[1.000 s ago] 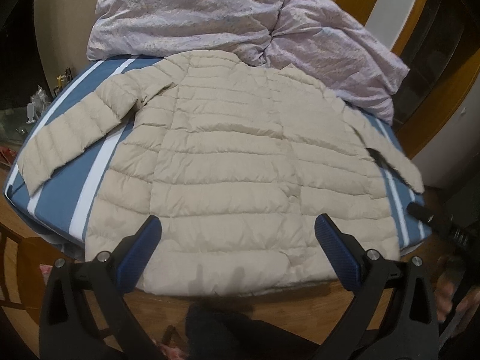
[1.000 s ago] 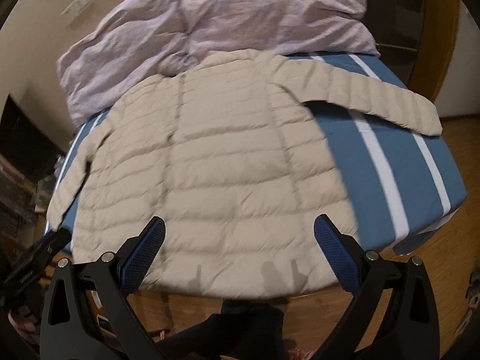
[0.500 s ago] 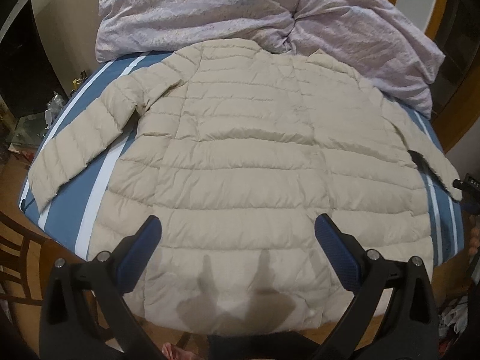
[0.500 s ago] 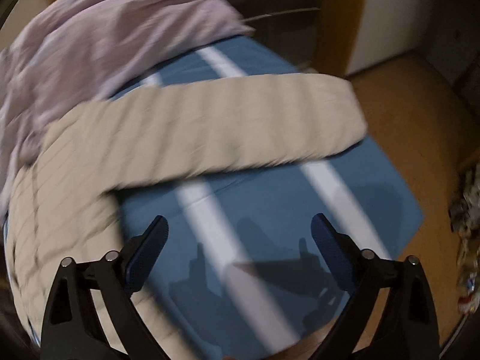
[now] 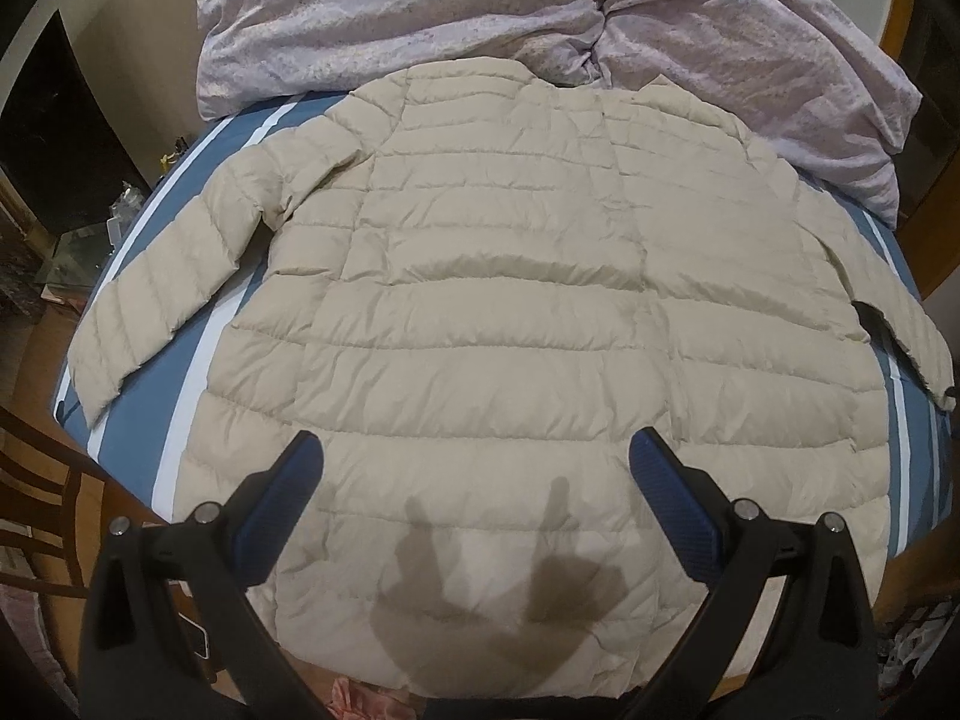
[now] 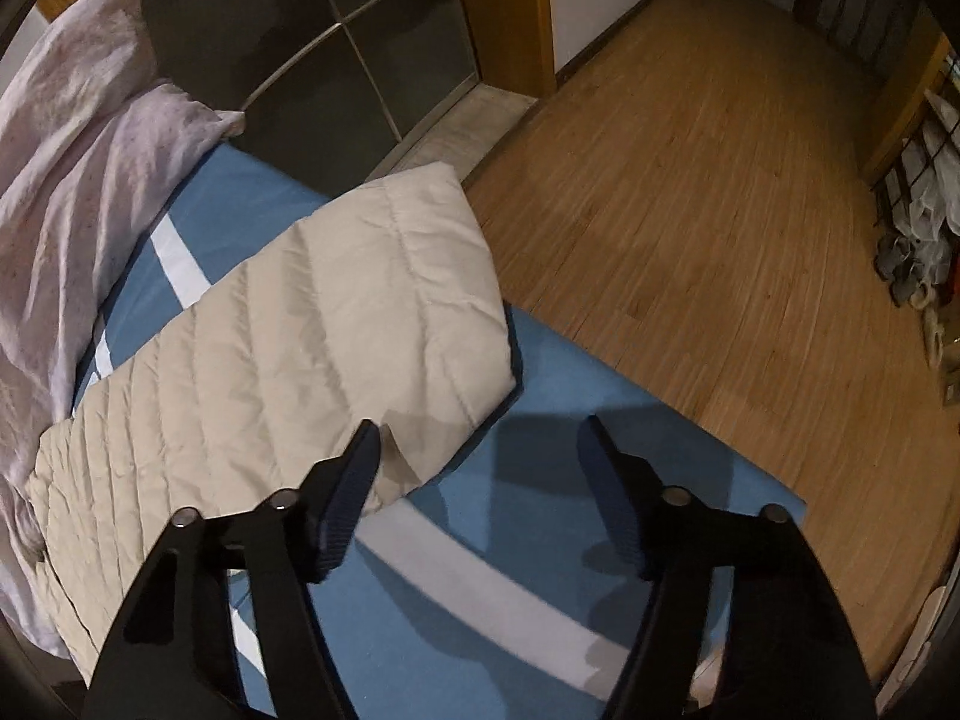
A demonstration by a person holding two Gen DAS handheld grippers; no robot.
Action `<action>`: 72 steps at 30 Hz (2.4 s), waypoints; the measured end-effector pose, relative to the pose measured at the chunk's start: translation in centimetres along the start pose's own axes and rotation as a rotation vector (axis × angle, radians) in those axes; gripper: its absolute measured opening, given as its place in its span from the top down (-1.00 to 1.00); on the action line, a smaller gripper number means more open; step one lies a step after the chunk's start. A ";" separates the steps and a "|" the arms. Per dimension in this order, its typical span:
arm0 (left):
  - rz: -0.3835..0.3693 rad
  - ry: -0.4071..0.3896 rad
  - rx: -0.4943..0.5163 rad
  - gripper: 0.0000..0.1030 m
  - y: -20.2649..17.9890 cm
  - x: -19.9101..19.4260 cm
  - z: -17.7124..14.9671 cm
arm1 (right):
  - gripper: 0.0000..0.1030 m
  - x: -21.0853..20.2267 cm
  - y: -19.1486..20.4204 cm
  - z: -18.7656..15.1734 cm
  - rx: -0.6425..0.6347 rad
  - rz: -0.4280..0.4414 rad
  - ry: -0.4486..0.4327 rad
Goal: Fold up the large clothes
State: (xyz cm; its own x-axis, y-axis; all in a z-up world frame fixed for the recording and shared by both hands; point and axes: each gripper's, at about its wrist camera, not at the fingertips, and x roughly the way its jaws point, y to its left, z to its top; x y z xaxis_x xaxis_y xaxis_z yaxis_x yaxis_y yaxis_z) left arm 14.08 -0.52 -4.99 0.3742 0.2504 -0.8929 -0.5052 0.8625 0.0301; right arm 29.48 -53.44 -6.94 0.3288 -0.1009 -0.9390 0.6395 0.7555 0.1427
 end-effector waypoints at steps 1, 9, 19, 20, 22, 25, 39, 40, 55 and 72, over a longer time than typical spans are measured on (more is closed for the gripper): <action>0.003 0.004 -0.002 -0.96 0.1 0.2 0.2 | -0.20 0.0 0.0 0.0 -0.002 -0.001 -0.002; 0.009 0.004 0.021 -0.96 0.8 2.1 2.8 | 0.25 0.3 0.0 0.2 0.033 0.010 -0.043; -0.002 0.020 0.063 -0.96 1.7 4.9 6.6 | 0.86 -0.3 3.3 -0.3 0.013 0.009 -0.107; -0.009 0.020 0.066 -0.96 1.9 5.1 6.9 | 0.87 -0.8 4.1 -0.4 -0.007 0.016 -0.120; -0.018 0.023 0.070 -0.96 2.1 5.6 7.3 | 0.87 -1.7 5.6 -0.6 -0.045 0.028 -0.142; -0.033 0.031 0.073 -0.96 2.5 6.3 7.7 | 0.88 -3.0 8.6 -1.3 -0.103 0.065 -0.165; -0.092 0.032 0.038 -0.96 5.3 7.7 9.7 | 0.88 -3.5 25.5 -10.6 -0.398 0.273 -0.067; -0.098 0.034 0.026 -0.96 5.6 7.8 10.0 | 0.88 -3.4 26.8 -11.7 -0.422 0.292 -0.049; -0.251 0.056 -0.082 -0.83 6.5 9.0 13.5 | 0.88 -0.9 38.6 -26.2 -0.669 0.490 0.232; -0.456 0.160 -0.156 -0.60 2.2 11.6 17.9 | 0.88 -0.8 40.5 -31.2 -0.729 0.538 0.297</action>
State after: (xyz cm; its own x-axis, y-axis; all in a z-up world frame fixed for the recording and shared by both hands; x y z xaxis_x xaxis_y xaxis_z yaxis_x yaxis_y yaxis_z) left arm 31.27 12.16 -7.22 0.4660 -0.2178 -0.8576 -0.4326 0.7894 -0.4356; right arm 33.47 -2.58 -10.19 0.1982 0.4707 -0.8598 -0.1694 0.8804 0.4429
